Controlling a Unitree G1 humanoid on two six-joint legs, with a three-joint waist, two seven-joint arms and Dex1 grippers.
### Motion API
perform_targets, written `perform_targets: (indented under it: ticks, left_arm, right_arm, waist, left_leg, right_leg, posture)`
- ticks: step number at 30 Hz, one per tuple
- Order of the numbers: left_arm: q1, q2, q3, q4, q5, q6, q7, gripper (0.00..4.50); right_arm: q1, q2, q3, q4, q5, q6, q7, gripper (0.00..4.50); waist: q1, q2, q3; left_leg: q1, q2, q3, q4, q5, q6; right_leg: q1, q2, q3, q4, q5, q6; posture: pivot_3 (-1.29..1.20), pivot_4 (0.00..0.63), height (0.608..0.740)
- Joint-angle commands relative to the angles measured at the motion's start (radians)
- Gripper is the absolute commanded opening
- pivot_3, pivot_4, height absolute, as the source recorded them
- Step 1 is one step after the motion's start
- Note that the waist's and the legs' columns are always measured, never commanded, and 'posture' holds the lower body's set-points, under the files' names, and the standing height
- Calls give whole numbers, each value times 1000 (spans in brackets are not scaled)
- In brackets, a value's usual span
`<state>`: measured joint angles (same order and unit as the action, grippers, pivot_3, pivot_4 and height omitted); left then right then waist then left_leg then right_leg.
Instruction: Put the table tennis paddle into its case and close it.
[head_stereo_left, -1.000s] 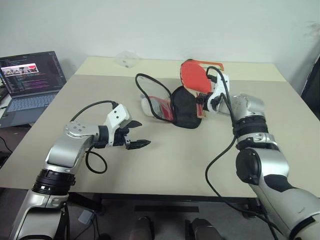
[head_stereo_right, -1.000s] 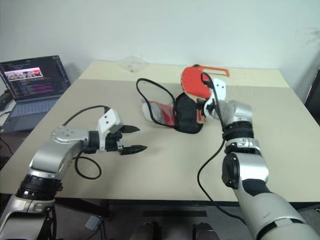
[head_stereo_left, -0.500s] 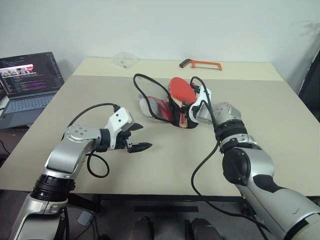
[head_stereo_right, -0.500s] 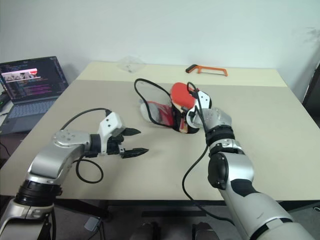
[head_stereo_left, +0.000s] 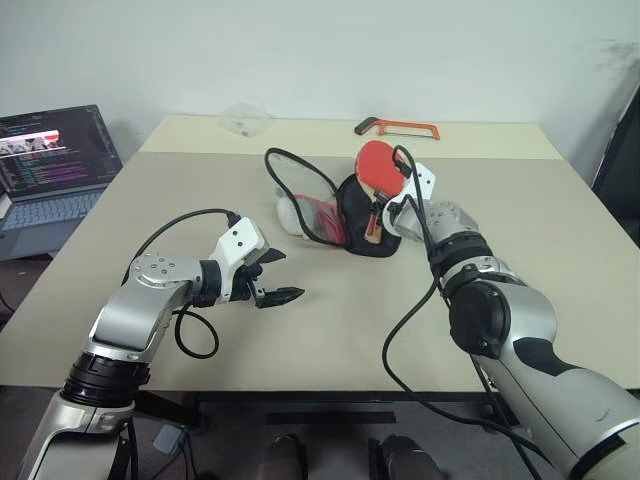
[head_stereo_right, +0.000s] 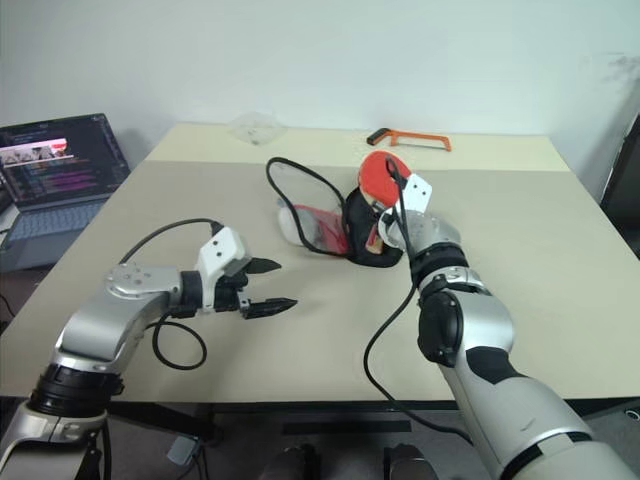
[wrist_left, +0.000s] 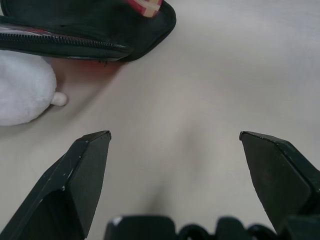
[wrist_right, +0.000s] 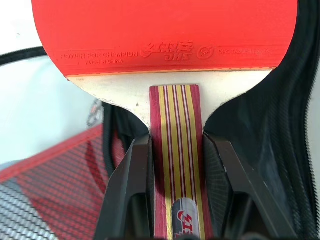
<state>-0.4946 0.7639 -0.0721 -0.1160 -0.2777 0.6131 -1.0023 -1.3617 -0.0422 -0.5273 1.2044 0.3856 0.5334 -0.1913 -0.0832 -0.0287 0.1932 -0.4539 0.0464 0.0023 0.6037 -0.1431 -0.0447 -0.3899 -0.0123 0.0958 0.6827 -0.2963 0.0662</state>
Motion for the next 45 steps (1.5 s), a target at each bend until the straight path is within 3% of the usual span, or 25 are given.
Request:
perform_targets:
  ticks: [1,5,6,7,15,20,24,28,32,35,45]
  left_arm:
    - [-2,16,20,-44,-9,2,7,4500]
    - [2,17,21,-46,-8,4,12,4500]
    - [1,17,21,-47,-8,5,14,4500]
    - [1,16,21,-47,-8,6,14,4500]
    - [0,13,23,-45,-4,9,25,4500]
    - [-59,-15,34,49,43,-6,116,4500]
    - [-153,-63,38,188,93,-24,230,4500]
    - [-258,-124,35,315,108,-22,291,4500]
    - [-268,-115,25,343,110,-32,256,4500]
    - [-283,-111,17,381,130,-68,246,3946]
    - [-335,-169,-6,435,144,-74,259,409]
  right_arm:
    - [-32,-3,14,-14,9,-13,28,1031]
    - [-22,5,22,-11,7,-1,31,1031]
    - [-21,6,18,-10,10,1,27,1736]
    - [-21,7,15,-9,13,1,25,1835]
    - [-28,-4,14,-13,12,-16,18,4459]
    - [-37,-49,119,-203,-19,134,123,4487]
    - [95,-162,323,-651,4,399,338,4487]
    - [356,-565,456,-1112,117,540,744,4487]
    - [565,-793,466,-1298,147,371,1041,4487]
    - [684,-878,434,-1364,164,274,1189,4500]
    - [682,-850,496,-1312,79,158,1197,4500]
  waist:
    - [-1,0,0]
    - [-1,0,0]
    - [-1,0,0]
    - [-1,0,0]
    - [-1,0,0]
    - [1,0,0]
    - [15,0,0]
    - [52,-1,0]
    - [46,0,0]
    - [22,0,0]
    - [8,0,0]
  left_leg:
    - [0,0,0,-1,0,0]
    - [0,0,0,-2,0,0]
    - [0,0,0,-2,0,0]
    - [0,0,0,-2,0,0]
    - [0,0,0,-2,0,0]
    - [0,0,0,-2,0,0]
    - [0,-1,-1,-1,0,0]
    - [-4,-1,-4,-1,0,0]
    - [-6,-2,-2,0,-1,0]
    - [-5,0,-1,1,-1,0]
    - [1,0,0,5,1,2]
  right_leg:
    - [0,0,0,0,0,0]
    - [0,0,0,-1,0,0]
    - [0,0,0,-1,0,0]
    - [0,0,0,-1,0,0]
    - [0,0,0,-1,0,0]
    - [0,0,0,-1,0,0]
    - [0,0,-1,-1,0,0]
    - [0,0,-5,-4,-1,0]
    - [-2,-1,-2,-4,-1,0]
    - [-3,2,0,-2,-1,0]
    - [2,2,3,-1,2,4]
  posture:
    - [0,150,740]
    - [0,150,740]
    - [0,150,740]
    - [0,150,740]
    - [0,150,740]
    - [0,150,740]
    - [0,150,740]
    - [0,150,740]
    - [0,150,740]
    - [0,150,740]
    - [0,150,740]
